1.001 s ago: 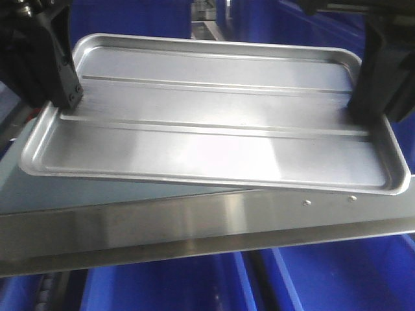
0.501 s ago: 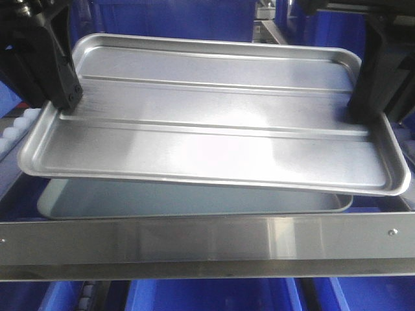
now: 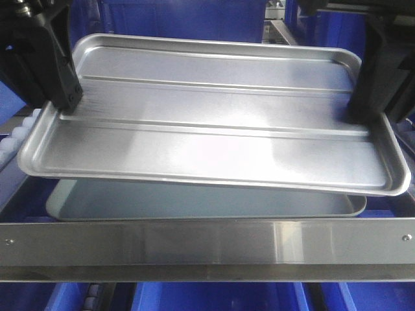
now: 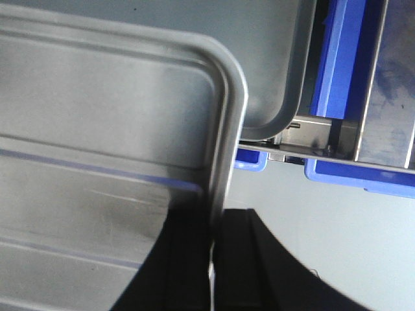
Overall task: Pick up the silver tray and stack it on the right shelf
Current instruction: 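Lower the held tray with both grippers onto the larger silver tray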
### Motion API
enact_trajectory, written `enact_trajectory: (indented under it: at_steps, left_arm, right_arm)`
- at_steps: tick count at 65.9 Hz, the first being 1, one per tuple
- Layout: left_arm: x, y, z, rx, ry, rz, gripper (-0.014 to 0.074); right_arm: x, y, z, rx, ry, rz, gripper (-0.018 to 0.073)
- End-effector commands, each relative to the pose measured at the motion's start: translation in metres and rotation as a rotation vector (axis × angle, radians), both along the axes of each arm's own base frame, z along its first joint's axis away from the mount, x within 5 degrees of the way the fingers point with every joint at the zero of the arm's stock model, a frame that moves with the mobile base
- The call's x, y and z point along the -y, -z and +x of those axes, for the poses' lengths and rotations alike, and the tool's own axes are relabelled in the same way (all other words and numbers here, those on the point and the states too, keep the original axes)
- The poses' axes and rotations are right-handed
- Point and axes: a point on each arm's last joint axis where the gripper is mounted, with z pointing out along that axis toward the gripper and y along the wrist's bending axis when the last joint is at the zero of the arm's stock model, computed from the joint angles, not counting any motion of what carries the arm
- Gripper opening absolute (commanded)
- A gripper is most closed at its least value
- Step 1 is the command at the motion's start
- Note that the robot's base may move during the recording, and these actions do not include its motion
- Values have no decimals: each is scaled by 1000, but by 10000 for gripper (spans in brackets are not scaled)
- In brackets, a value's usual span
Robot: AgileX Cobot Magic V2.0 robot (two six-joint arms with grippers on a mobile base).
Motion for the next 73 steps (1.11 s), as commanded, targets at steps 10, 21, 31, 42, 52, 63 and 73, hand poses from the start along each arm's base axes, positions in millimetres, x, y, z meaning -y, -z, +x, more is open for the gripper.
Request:
enact_trajectory:
  at_steps: [10, 21, 31, 42, 52, 63, 73]
  left_arm:
    - [0, -19, -2, 76, 32, -50, -94]
    - [0, -20, -2, 81, 34, -57, -94]
    - [0, -20, -1, 83, 34, -56, -94]
    - [1, -21, 0, 111, 43, -64, -94]
    - [2, -24, 4, 167, 67, -68, -94]
    - [3, -34, 12, 248, 76, -95, -94]
    - [-2, -40, 32, 259, 6, -102, -94]
  right_arm:
    - [0, -16, 1, 93, -38, 30, 57]
    - [0, -16, 1, 93, -38, 30, 57]
    - [0, -16, 1, 95, -38, 32, 57]
    - [-1, -17, 2, 112, -43, 47, 57]
    - [-1, -20, 3, 125, -46, 46, 57]
    - [-1, -36, 9, 196, -69, 29, 57]
    - [-6, -60, 20, 281, -80, 15, 57]
